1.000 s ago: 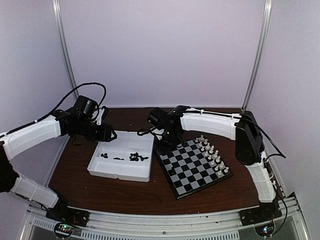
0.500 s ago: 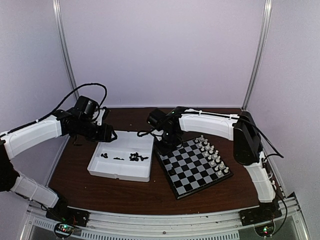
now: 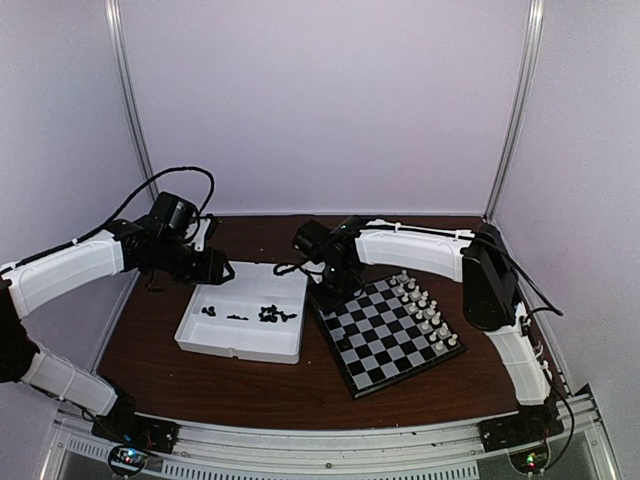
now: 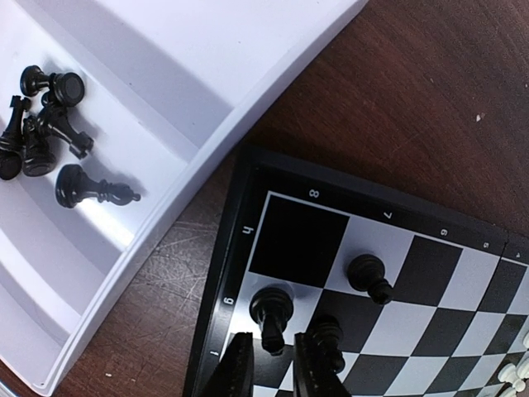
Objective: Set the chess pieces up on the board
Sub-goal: Place the chess piece on the chessboard.
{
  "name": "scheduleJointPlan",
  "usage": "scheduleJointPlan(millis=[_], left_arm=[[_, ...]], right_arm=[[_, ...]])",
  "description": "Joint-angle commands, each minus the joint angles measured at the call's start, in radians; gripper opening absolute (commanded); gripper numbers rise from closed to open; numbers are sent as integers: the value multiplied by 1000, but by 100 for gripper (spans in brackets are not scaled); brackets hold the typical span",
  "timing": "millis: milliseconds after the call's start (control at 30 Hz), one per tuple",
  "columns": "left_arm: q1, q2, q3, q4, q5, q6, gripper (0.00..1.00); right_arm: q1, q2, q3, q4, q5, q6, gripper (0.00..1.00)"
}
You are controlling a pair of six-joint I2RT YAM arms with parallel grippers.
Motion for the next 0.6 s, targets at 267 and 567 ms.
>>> scheduleJointPlan(millis=[267, 567], left_arm=[[2, 4, 16, 13, 2, 7, 60], [2, 7, 19, 12, 5, 7, 60]], right_arm=[[-3, 1, 20, 3, 10, -9, 14], [-3, -12, 18, 1, 0, -10, 9]])
